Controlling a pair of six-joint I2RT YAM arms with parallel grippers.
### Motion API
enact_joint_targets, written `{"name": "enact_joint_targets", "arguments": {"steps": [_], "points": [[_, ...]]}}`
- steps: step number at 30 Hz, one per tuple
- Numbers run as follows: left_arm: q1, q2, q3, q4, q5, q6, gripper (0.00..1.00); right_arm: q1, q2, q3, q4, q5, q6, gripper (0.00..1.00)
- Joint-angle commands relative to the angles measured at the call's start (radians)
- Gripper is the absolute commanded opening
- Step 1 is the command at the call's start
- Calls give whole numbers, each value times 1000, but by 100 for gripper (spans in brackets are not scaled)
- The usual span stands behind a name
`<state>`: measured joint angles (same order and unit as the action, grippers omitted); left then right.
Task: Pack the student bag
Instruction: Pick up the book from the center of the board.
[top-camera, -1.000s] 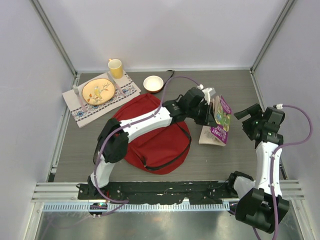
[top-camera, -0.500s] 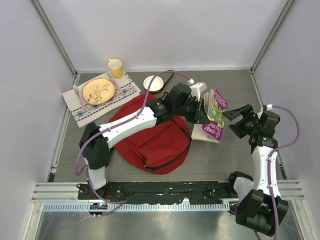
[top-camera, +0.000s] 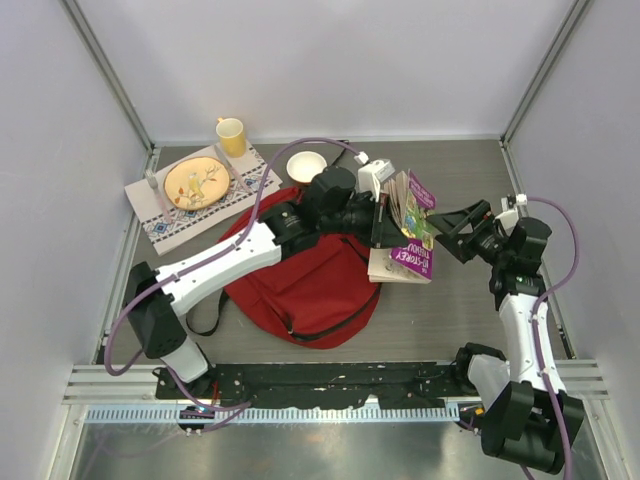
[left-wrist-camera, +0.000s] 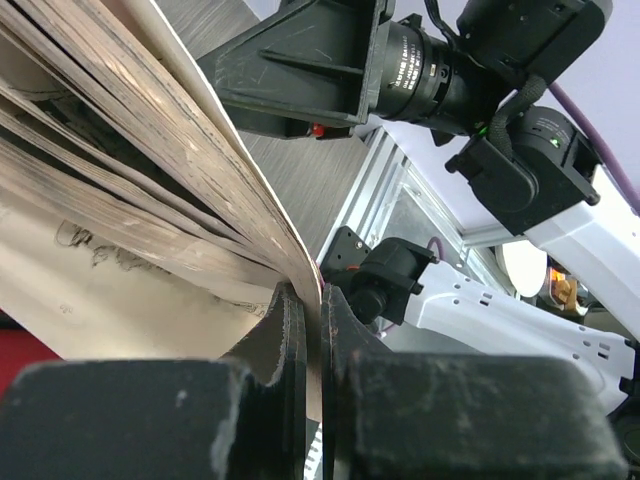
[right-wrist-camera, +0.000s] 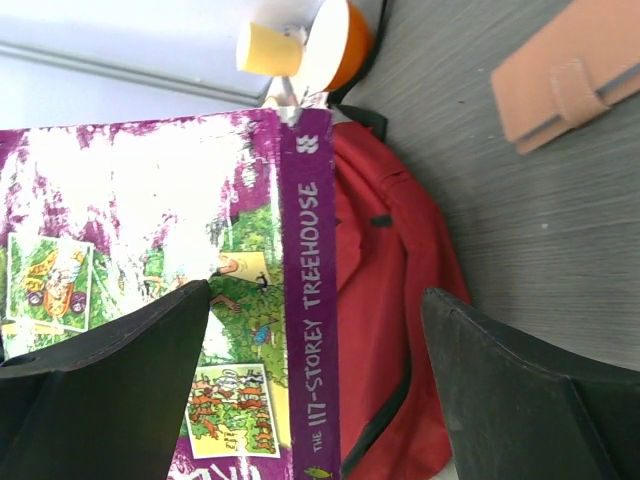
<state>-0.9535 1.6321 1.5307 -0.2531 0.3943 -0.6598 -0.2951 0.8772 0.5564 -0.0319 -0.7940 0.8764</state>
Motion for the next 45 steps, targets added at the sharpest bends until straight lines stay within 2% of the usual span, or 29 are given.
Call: {"name": "enact_joint_targets", "arguments": {"steps": [1, 7, 11, 18, 23, 27, 33, 38, 42, 45], "points": [[-1, -84, 0, 169, 43, 22, 0, 34, -17, 7, 128, -85, 35, 92], [1, -121, 3, 150, 28, 29, 0, 83, 2, -22, 263, -140, 140, 92], [4, -156, -7, 39, -60, 23, 0, 134, 2, -71, 274, -142, 156, 92], [4, -239, -141, 18, -64, -14, 0, 266, -17, -171, 306, -94, 188, 92], [4, -268, -294, 43, -72, -72, 0, 324, -18, -246, 320, -77, 187, 92], [4, -310, -498, 129, -135, -176, 0, 327, -37, -289, 282, -79, 161, 92], [4, -380, -665, 153, -221, -244, 0, 329, -49, -326, 211, -67, 102, 92], [4, -374, -682, 112, -250, -236, 7, 338, -29, -332, 182, -47, 66, 92], [4, -321, -666, 98, -261, -230, 8, 359, -12, -314, 89, 18, 1, 92], [4, -275, -638, 51, -288, -236, 25, 364, -1, -309, 50, 55, -36, 92]]}}
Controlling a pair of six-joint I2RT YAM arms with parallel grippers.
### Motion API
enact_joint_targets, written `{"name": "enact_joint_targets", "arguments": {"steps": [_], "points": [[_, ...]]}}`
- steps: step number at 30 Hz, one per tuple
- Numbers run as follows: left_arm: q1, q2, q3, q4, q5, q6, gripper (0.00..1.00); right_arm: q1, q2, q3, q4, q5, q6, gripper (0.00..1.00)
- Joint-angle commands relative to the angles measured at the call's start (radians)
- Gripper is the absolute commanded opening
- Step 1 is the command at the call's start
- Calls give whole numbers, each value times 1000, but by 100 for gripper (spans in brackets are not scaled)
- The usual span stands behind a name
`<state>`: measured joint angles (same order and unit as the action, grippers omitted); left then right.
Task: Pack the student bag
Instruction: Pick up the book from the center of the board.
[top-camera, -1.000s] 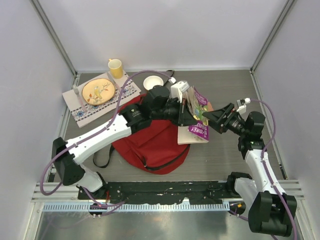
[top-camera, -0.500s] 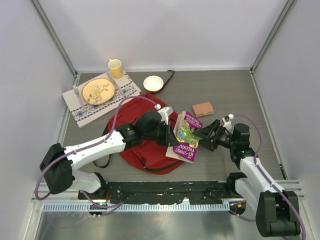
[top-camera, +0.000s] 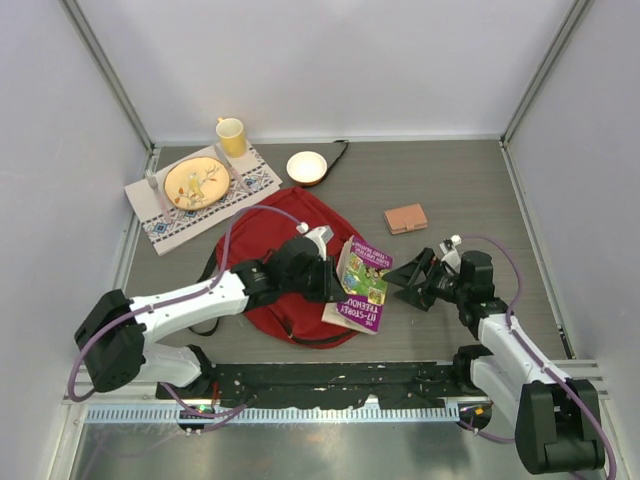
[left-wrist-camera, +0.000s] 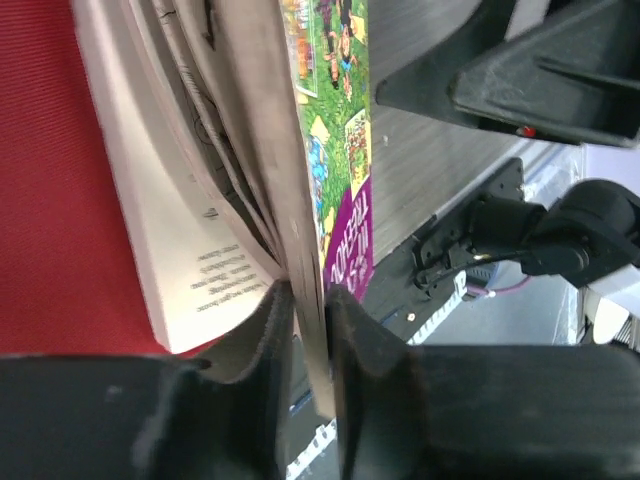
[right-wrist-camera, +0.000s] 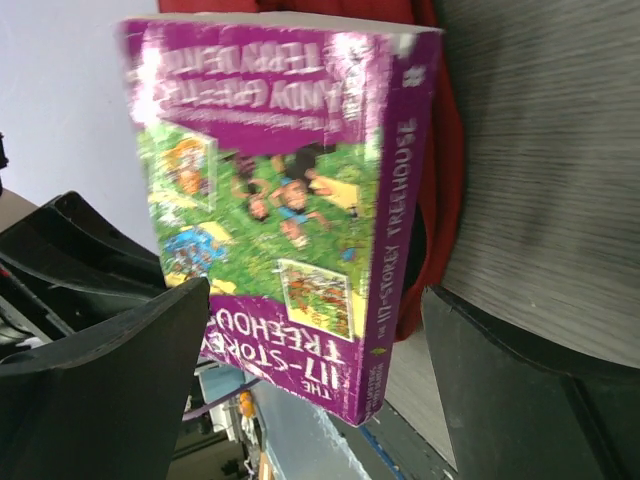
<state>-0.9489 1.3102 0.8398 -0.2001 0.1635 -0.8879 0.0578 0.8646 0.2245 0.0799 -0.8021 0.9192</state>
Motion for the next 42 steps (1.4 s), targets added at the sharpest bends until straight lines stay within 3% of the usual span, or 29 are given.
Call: {"name": "enact_joint_targets", "arguments": {"steps": [1, 4, 9, 20, 29, 34, 42], "points": [[-1, 57, 59, -28, -62, -8, 36, 16, 14, 21, -62, 66, -80, 92], [-1, 80, 73, -71, -88, -14, 55, 28, 20, 7, -42, 70, -75, 92], [-1, 75, 48, -65, -114, -19, 72, 45, 63, -4, -23, 95, -79, 92], [-1, 222, 97, 17, -26, -29, 76, 51, 1, 33, -189, 262, -145, 92], [-2, 284, 94, 185, 44, -94, 80, 51, 76, 24, -207, 250, -181, 91], [-5, 274, 71, 303, 64, -137, 83, 53, 94, 21, -200, 253, -184, 83], [-7, 311, 36, 448, 111, -212, 84, 53, 109, 19, -198, 256, -189, 81]]}}
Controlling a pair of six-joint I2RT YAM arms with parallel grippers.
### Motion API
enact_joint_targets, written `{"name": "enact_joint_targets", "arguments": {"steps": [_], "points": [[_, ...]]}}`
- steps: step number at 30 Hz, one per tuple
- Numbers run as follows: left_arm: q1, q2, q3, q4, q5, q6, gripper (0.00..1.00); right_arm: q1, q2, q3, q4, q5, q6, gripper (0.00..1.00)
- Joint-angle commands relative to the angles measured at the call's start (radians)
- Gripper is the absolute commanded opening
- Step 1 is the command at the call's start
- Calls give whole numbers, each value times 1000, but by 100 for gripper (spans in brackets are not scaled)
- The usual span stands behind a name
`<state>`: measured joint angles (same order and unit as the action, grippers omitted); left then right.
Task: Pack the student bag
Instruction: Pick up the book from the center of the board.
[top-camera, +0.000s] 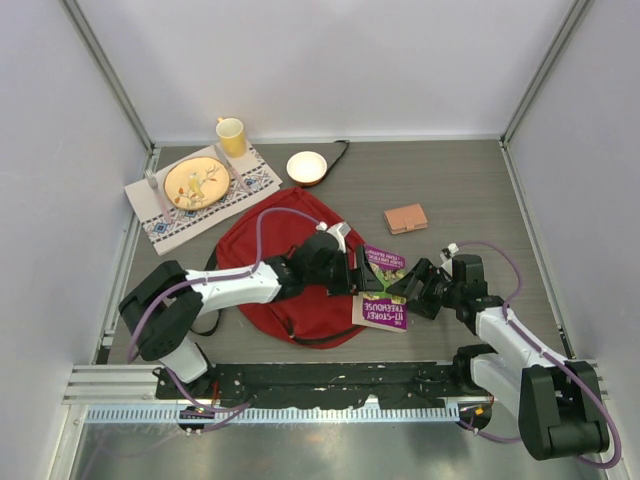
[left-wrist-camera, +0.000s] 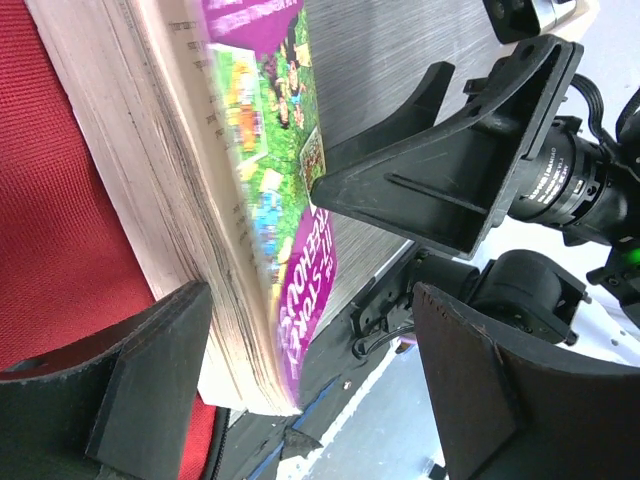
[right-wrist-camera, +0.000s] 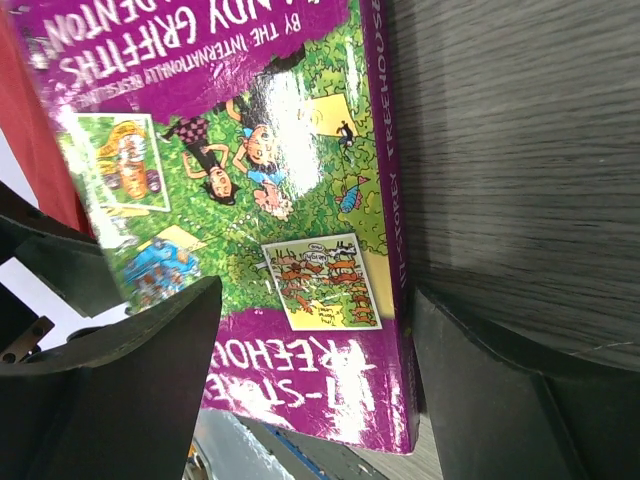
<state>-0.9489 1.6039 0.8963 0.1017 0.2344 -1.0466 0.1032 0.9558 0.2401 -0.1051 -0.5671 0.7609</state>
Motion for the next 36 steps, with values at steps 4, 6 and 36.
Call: {"name": "enact_joint_targets", "arguments": {"steps": [4, 6, 36], "points": [[-8, 7, -53, 185, 31, -78, 84, 7, 20, -1, -12, 15, -29, 80], [-8, 2, -60, 153, 2, -79, 84, 10, 18, -1, -12, 15, -29, 80], [-56, 76, 64, 17, -67, -27, 30, 10, 34, -2, 19, -24, -18, 77]]}}
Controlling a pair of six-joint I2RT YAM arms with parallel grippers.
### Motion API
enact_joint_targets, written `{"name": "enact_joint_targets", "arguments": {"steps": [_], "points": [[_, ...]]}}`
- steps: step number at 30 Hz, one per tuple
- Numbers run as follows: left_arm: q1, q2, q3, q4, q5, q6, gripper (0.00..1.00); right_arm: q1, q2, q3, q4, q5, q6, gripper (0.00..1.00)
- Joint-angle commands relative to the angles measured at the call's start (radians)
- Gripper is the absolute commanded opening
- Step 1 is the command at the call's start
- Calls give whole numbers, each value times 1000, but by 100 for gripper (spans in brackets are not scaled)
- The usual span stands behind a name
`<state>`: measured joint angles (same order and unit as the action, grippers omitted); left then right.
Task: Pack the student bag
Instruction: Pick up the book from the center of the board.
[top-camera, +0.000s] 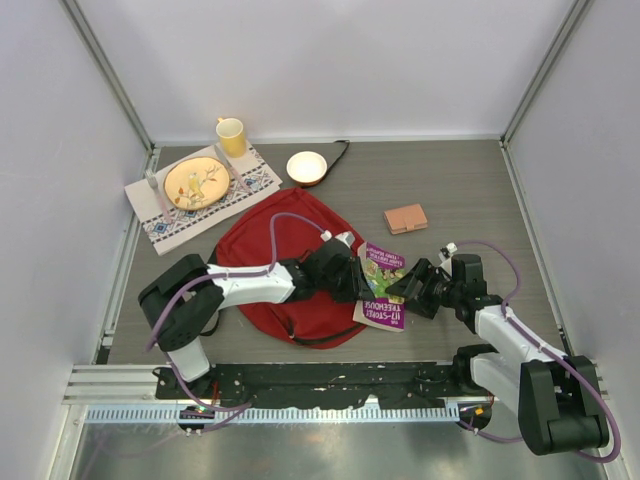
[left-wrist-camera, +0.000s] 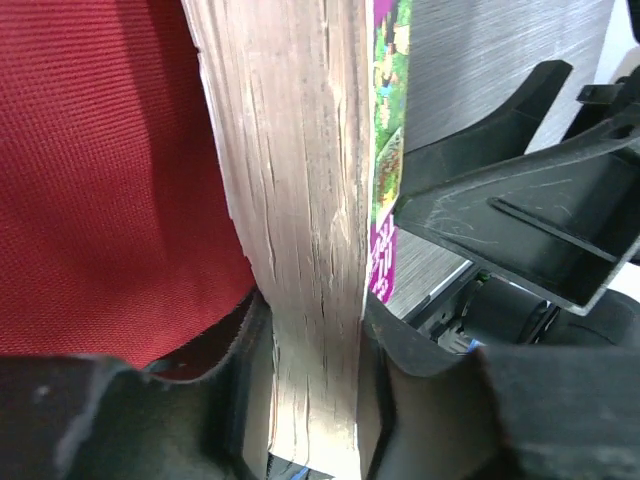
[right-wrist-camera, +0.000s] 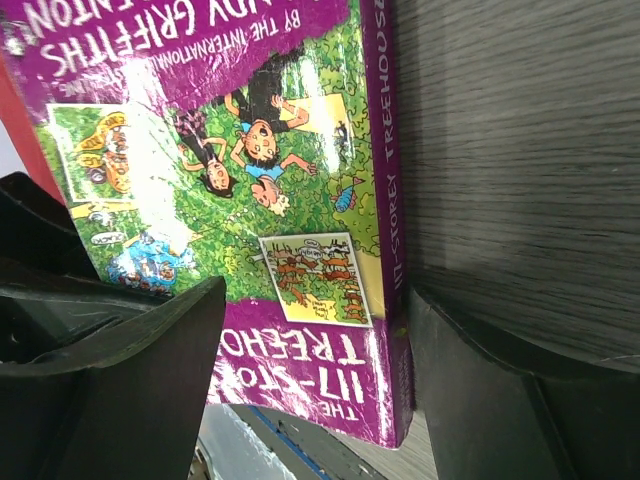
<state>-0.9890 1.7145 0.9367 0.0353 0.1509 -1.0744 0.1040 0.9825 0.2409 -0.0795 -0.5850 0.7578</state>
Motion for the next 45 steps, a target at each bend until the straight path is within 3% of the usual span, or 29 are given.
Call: {"name": "enact_joint_targets", "arguments": {"steps": [1, 4, 12, 18, 21, 26, 28, 31, 45], "points": [[-16, -42, 24, 80, 13, 5, 19, 8, 4, -2, -8, -4, -15, 77], [-16, -81, 25, 57, -5, 22, 0, 10, -40, 5, -22, 2, -11, 77], [-16, -245, 39, 32, -56, 90, 0, 8, -232, 138, -195, 102, -3, 90], [-11, -425, 67, -31, -226, 165, 0, 8, -350, 225, -259, 108, 61, 92], [-2, -536, 25, 4, -350, 168, 0, 8, -409, 253, -226, 51, 113, 93], [1, -664, -97, 240, -505, 122, 0, 10, -443, 210, 55, -96, 271, 93], [1, -684, -148, 332, -531, 74, 0, 10, -453, 179, 188, -139, 357, 93], [1, -676, -193, 414, -539, 36, 0, 14, -478, 182, 228, -144, 377, 93], [0, -547, -171, 646, -473, -25, 0, 92, -441, 167, 262, -104, 411, 93]]}}
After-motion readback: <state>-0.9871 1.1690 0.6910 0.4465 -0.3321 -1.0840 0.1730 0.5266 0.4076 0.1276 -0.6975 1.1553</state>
